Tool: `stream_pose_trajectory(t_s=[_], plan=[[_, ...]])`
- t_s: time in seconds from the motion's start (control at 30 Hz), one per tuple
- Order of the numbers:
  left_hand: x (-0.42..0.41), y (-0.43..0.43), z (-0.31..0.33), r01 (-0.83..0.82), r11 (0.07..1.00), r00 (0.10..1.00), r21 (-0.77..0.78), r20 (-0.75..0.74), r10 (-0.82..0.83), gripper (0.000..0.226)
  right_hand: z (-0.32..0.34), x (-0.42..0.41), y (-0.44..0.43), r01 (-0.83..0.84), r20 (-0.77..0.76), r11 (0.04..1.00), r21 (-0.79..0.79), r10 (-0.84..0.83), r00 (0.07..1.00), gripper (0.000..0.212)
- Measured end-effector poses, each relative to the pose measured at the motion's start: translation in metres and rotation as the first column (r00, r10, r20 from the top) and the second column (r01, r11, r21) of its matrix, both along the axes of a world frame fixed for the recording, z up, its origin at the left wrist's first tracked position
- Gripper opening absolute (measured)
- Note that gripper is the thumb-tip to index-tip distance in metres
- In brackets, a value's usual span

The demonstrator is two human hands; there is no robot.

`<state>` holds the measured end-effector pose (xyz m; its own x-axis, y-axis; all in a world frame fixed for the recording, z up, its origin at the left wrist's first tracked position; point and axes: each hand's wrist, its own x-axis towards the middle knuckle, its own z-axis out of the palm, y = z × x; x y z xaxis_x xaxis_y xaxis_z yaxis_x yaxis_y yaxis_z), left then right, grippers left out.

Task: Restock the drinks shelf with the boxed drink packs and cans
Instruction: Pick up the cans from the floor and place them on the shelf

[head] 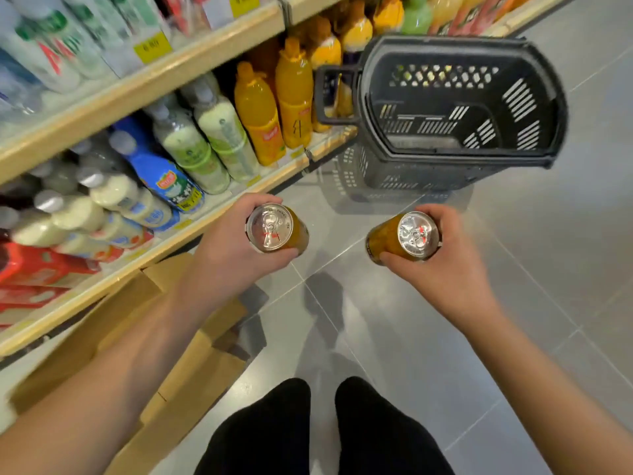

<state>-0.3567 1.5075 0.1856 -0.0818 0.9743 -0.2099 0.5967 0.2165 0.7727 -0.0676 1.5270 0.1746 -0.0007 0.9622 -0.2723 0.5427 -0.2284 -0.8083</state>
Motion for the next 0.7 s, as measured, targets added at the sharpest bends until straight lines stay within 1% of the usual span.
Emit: stream_pose_trajectory(t_s=[0.07,0.2,0.33,0.4,0.47,0.53,0.63,0.7], plan=[[0.0,-0.002,0.08,0.012,1.0,1.0,0.029,-0.018,-0.012,0.067,0.082,-0.004,-0.001,0.009,-0.024,0.999,0.033,-0.008,1.0,0.076],[-0.002,-0.01,0.249,0.053,0.995,0.994,0.09,-0.099,-0.044,0.073,0.255,-0.012,-0.004,-0.022,-0.043,0.996,0.081,0.025,0.999,0.073],[-0.002,-0.017,0.411,0.052,0.991,0.994,0.125,-0.097,-0.04,0.081,0.409,-0.015,-0.007,-0.064,-0.03,0.98,0.186,0.07,0.997,0.065],[-0.003,-0.021,0.479,0.056,0.983,0.996,0.176,-0.076,-0.043,0.082,0.469,-0.016,-0.009,-0.087,-0.036,0.962,0.259,0.099,0.994,0.065],[0.001,-0.026,0.533,0.042,0.968,0.999,0.247,-0.042,-0.033,0.078,0.519,-0.015,-0.016,-0.111,-0.055,0.945,0.308,0.134,0.989,0.065],[0.004,-0.03,0.572,0.028,0.944,1.0,0.328,-0.022,-0.022,0.074,0.558,-0.014,-0.021,-0.131,-0.057,0.921,0.367,0.163,0.985,0.065],[0.009,-0.038,0.612,-0.014,0.915,0.998,0.404,0.059,-0.01,0.067,0.601,-0.013,-0.031,-0.127,-0.067,0.88,0.457,0.177,0.982,0.066],[0.016,-0.044,0.632,-0.056,0.894,0.993,0.445,0.119,0.003,0.062,0.623,-0.013,-0.038,-0.093,-0.095,0.858,0.504,0.162,0.982,0.071]])
